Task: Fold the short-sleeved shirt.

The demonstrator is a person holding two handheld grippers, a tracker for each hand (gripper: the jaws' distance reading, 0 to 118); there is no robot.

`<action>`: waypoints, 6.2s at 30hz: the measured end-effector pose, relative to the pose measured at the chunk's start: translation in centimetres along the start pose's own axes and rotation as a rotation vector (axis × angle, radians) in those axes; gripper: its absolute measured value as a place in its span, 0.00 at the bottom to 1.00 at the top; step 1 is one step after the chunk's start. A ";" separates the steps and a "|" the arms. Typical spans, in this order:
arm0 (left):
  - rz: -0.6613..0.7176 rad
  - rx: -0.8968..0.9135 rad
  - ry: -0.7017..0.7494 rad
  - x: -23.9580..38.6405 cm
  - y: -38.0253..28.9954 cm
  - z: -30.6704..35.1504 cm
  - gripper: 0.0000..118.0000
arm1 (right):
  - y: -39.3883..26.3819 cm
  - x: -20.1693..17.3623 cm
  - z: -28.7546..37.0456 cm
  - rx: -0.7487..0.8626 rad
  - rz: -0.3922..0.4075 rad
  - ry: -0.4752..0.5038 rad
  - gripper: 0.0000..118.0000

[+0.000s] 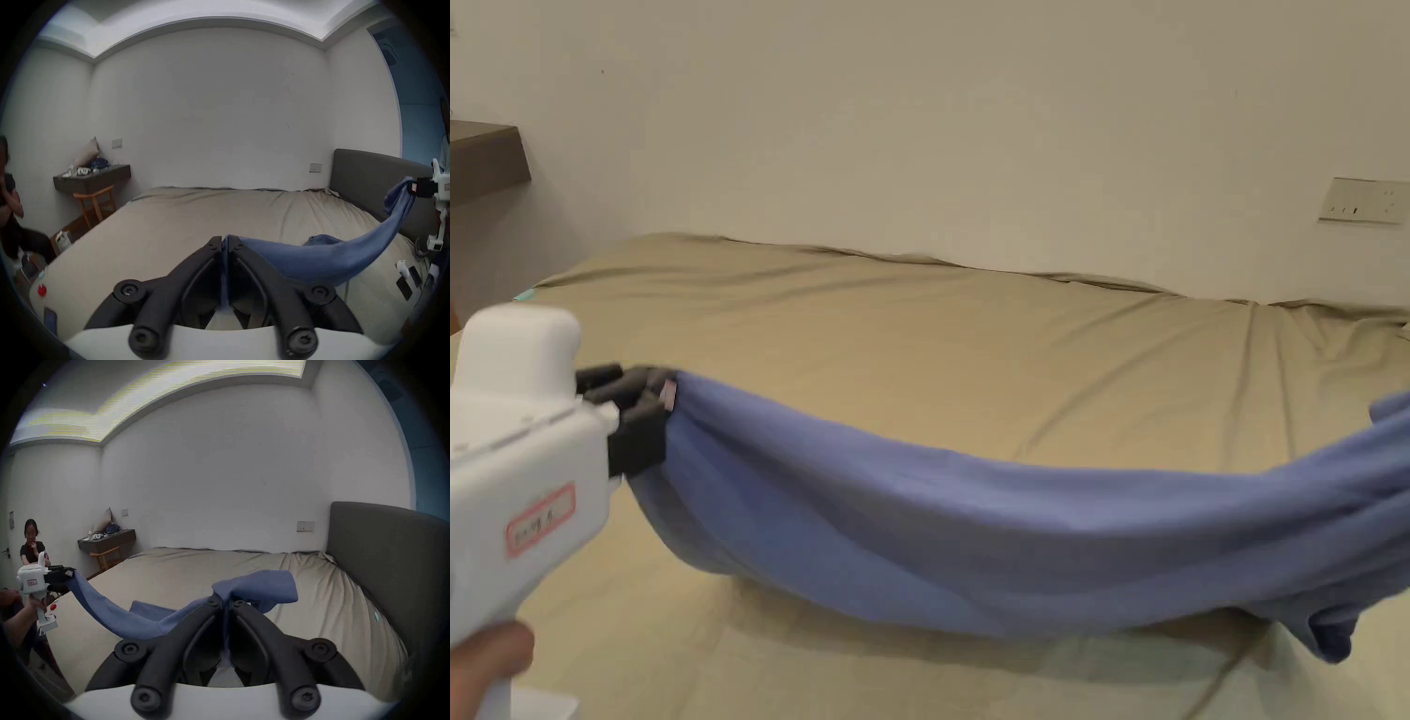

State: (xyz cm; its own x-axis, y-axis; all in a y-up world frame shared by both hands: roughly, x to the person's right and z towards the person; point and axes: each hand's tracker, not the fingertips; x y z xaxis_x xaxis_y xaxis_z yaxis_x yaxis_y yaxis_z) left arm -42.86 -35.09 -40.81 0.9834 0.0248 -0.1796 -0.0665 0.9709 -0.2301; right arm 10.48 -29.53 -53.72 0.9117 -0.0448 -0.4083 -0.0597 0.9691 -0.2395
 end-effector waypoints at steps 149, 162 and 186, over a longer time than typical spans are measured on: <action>0.124 -0.555 0.072 -0.2 -21.1 -0.9 0.05 | -24.0 0.5 0.4 -0.595 -0.178 -0.049 0.71; 0.174 -0.571 0.062 -0.7 -20.9 -0.7 0.04 | -24.8 -1.1 -0.1 -0.549 -0.171 -0.082 0.17; 0.175 -0.581 0.015 0.3 -18.9 12.9 0.02 | -21.9 -1.7 13.8 -0.589 -0.194 -0.031 0.16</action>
State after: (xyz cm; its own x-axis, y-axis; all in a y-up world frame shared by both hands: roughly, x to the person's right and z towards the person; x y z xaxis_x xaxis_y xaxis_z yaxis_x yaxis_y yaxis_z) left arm -39.10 -50.36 -24.16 0.9473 0.1650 -0.2747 -0.3126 0.6638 -0.6795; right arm 15.90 -47.36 -35.62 0.9393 -0.1911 -0.2848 -0.0976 0.6470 -0.7562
